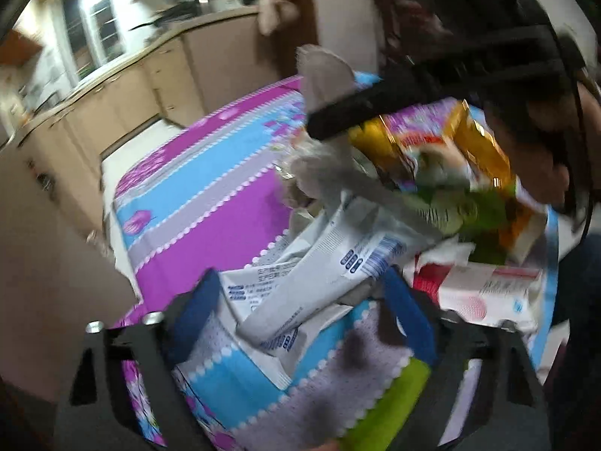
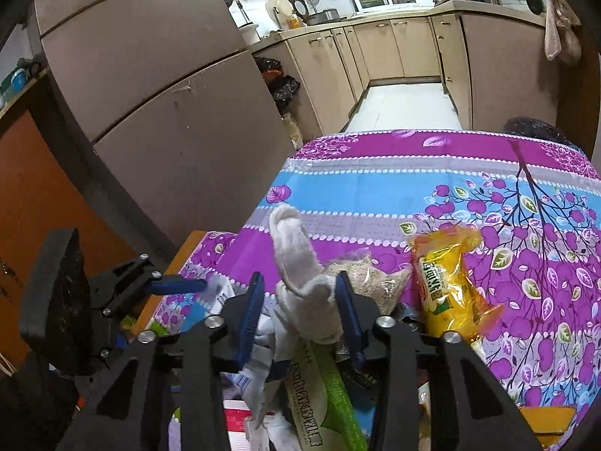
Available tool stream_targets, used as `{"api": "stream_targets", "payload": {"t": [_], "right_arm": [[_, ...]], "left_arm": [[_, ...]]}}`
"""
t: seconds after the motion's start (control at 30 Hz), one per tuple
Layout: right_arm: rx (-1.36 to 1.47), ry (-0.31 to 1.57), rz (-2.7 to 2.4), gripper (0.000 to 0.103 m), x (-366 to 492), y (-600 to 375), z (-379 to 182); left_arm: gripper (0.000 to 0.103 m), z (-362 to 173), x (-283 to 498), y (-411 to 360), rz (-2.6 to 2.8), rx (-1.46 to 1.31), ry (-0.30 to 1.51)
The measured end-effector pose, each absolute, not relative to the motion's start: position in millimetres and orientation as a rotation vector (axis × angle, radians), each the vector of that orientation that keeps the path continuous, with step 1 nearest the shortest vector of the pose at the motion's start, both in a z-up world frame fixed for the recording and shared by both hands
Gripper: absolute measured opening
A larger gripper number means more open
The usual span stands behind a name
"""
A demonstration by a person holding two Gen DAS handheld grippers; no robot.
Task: Collect trash
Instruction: 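Grasp the white wrapper with the left tool while the right tool grasps a white tissue, then carry both items to the white bucket and open both tools to drop them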
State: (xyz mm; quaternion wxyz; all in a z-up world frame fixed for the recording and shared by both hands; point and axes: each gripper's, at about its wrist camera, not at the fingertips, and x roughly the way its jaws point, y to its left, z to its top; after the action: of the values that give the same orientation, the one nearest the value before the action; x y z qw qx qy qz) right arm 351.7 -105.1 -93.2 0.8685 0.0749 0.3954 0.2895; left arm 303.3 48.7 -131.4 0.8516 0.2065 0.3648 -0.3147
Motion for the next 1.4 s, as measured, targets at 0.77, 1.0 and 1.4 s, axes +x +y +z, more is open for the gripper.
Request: {"api": "stream_targets", "payload": {"t": [0.77, 1.0, 1.4], "right_arm": [[0.113, 0.611, 0.522, 0.006, 313.8, -115.2, -57.3], [0.068, 0.499, 0.399, 0.006, 270.9, -140.8, -16.4], [0.064, 0.442, 0.233, 0.006, 170.8, -231.1, 14.8]], "left_arm": [[0.027, -111.6, 272.0, 51.3, -0.642, 0.273, 0.64], [0.027, -65.1, 258.4, 65.0, -0.556, 0.058, 0.552], [0.028, -27.4, 216.6, -23.3, -0.492, -0.09, 0.534]]}}
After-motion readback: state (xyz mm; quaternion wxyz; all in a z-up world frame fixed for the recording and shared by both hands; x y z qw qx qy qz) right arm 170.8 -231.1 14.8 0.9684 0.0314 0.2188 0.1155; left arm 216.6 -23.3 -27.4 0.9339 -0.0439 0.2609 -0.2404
